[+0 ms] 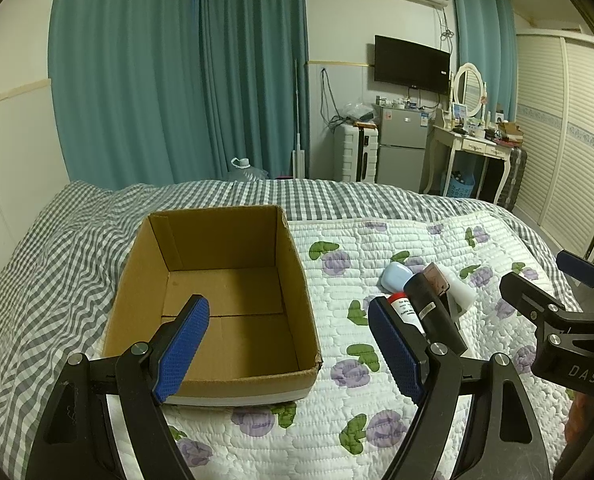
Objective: Organize rigid objects
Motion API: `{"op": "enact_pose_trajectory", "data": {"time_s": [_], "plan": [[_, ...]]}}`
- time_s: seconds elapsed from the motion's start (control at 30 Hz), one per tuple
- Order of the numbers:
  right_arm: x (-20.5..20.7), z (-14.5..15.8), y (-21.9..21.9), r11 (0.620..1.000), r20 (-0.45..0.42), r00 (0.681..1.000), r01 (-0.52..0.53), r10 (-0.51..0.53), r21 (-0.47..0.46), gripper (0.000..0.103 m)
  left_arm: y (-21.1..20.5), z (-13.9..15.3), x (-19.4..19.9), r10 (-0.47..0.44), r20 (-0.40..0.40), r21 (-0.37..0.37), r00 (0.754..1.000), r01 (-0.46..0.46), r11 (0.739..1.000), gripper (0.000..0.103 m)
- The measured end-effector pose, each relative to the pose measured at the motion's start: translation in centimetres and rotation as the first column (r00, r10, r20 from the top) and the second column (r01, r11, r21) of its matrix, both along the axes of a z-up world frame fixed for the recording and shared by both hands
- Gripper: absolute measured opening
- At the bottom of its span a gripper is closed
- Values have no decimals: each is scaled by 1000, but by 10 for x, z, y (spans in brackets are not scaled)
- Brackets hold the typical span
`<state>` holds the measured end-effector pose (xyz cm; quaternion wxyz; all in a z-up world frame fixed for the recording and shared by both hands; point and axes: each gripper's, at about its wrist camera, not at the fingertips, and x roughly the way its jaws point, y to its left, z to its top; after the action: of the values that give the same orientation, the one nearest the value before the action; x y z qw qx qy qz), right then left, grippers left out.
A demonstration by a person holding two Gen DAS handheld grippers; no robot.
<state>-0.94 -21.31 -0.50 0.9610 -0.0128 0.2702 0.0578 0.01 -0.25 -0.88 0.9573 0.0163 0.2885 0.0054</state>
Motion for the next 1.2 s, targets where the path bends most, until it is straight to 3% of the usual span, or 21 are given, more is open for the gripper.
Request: {"op": "enact_pose_trajectory", "data": {"time_s": [0.37, 0.5, 0.63, 0.83, 0.97, 1.07, 1.2], "plan": [[-2, -1, -7, 1000, -18, 1000, -5, 5, -4, 103, -13, 12, -5, -40, 16, -10, 999, 40, 999, 84], [3, 12, -21, 1000, -27, 1000, 11, -12, -5, 103, -24, 21, -1, -56, 23, -9, 998, 56, 998, 84], [15, 27, -37, 999, -21, 1000, 18, -19, -43, 103, -46, 18, 15, -83, -21, -5, 996, 83, 997, 84], [56, 30, -64, 997, -50, 999, -4, 0, -77, 103, -84, -8, 56, -139, -115, -22, 984, 138, 990, 84], [83, 4, -78, 997, -108, 994, 6, -14, -76, 103, -109, -49, 85, -140, -210, 16, 967, 147, 989, 82], [95, -28, -84, 999, -205, 979, -13, 2, -53, 103, -119, -81, 98, -138, -265, 48, 954, 156, 987, 81], [99, -45, -86, 994, -242, 970, -34, 7, -107, 103, -123, -114, 114, -122, -318, 56, 940, 147, 988, 81]]}}
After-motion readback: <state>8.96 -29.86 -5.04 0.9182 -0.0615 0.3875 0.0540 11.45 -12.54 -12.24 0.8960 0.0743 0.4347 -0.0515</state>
